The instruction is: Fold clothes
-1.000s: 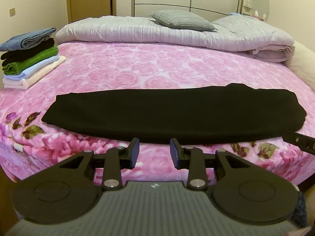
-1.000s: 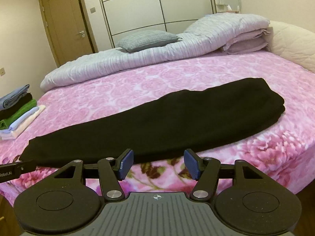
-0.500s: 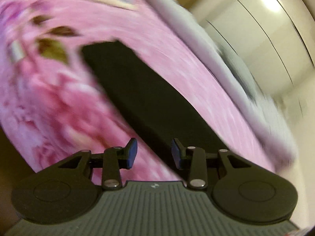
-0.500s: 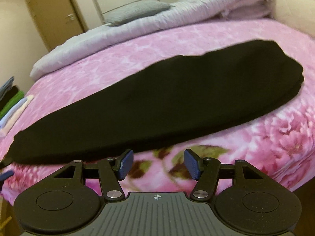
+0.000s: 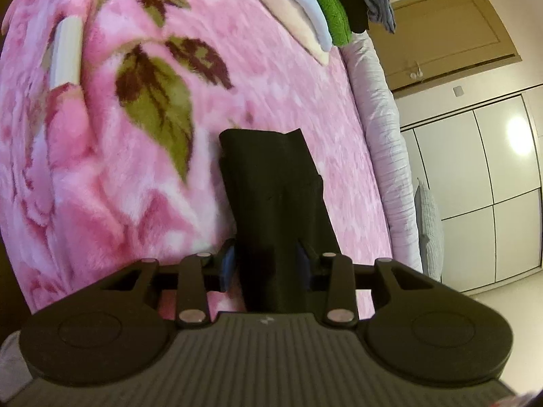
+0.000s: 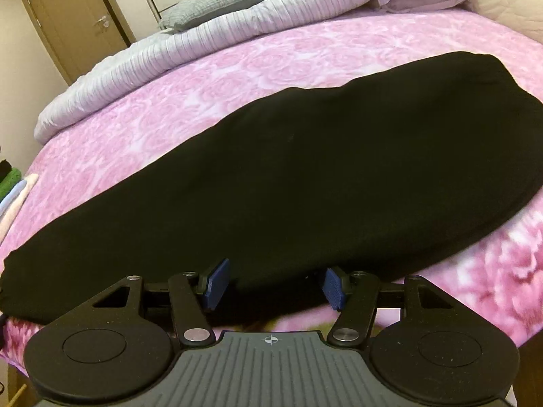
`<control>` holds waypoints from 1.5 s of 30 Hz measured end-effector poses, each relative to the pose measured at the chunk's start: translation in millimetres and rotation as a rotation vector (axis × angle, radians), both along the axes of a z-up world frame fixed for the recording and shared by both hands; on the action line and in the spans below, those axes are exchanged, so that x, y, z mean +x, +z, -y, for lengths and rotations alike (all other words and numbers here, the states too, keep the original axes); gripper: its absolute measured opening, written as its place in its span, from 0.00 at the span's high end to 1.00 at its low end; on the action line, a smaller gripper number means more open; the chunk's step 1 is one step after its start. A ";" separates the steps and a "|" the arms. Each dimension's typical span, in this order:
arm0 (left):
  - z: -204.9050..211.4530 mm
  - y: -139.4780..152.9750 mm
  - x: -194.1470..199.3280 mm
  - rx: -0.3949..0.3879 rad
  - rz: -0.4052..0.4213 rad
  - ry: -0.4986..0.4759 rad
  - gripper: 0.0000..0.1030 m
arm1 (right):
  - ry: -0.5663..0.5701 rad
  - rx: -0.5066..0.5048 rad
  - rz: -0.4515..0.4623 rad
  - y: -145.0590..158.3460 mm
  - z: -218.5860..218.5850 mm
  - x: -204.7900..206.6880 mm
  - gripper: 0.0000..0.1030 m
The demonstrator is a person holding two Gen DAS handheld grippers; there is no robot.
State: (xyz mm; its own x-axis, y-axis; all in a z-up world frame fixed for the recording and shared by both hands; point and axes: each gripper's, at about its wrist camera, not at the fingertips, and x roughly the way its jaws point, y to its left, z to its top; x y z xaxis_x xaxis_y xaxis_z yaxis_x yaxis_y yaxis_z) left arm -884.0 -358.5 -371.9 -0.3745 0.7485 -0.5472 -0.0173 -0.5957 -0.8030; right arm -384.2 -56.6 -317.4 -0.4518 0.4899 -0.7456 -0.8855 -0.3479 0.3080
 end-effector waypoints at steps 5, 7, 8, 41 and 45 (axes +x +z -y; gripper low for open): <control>-13.8 2.3 4.0 -0.046 -0.091 -0.007 0.91 | -0.012 -0.028 -0.038 -0.7 -15.4 7.1 0.41; -21.7 12.3 12.1 -0.132 -0.162 -0.032 0.93 | -0.010 -0.027 -0.057 2.2 -18.1 9.0 0.41; -29.9 22.9 18.4 -0.179 -0.232 -0.064 0.94 | -0.008 -0.023 -0.069 4.2 -18.8 11.5 0.41; -181.0 99.8 178.2 -0.166 -0.535 -0.947 0.84 | -0.077 -0.276 -0.629 14.7 -39.1 47.3 0.41; -177.3 82.7 159.0 -0.170 -0.449 -0.892 0.84 | -0.085 -0.384 -0.615 -4.1 -37.8 26.2 0.41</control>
State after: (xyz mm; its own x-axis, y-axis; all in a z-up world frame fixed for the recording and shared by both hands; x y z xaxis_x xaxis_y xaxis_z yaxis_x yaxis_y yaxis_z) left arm -724.9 -181.2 -289.2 0.0859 0.7811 -0.6185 -0.7916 -0.3235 -0.5184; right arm -358.0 -18.7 -321.5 -0.8162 0.2968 -0.4957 -0.5323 -0.0528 0.8449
